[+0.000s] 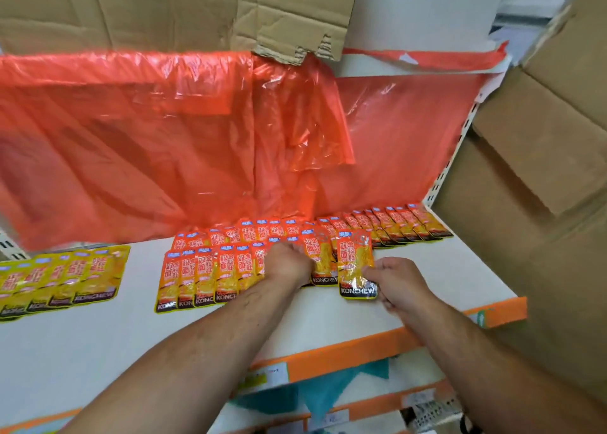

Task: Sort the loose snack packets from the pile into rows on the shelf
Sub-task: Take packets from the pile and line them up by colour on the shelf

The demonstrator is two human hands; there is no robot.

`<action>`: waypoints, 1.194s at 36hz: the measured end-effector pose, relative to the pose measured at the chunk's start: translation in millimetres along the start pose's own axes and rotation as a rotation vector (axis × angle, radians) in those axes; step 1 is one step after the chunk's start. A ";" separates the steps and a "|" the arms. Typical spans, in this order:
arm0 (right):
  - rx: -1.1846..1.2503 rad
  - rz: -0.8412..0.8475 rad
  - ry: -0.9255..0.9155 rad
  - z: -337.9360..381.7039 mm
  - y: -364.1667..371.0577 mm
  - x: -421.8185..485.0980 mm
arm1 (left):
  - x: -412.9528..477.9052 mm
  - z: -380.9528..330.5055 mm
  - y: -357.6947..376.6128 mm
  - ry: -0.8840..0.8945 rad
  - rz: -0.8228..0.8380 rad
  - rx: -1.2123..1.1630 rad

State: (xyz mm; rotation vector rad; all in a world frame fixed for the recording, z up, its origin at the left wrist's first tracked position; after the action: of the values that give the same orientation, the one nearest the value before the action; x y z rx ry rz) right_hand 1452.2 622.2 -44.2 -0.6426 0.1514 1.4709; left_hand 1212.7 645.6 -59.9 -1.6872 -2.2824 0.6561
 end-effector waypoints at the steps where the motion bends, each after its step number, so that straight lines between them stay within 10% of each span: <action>1: -0.014 0.026 -0.011 2.8 0.3 2.7 | -0.8 -0.8 0.7 -0.009 -0.011 0.016; 43: -0.074 0.312 0.018 6.4 26.2 70.0 | -16.3 -40.7 -15.6 0.302 -0.230 0.557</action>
State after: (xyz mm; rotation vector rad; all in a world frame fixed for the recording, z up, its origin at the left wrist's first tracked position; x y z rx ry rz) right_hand 1434.2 685.6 -80.1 -0.7154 0.2190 1.7779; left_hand 1222.3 635.3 -15.5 -1.1539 -1.8201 0.8226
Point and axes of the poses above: each hand's wrist, its own x-axis towards the middle knuckle, its own y-axis out of the palm, z = x × y, the point moved 10 cm from there along x, towards the middle knuckle, and after that the axes turned 10 degrees about y, right-handed, at the moved point
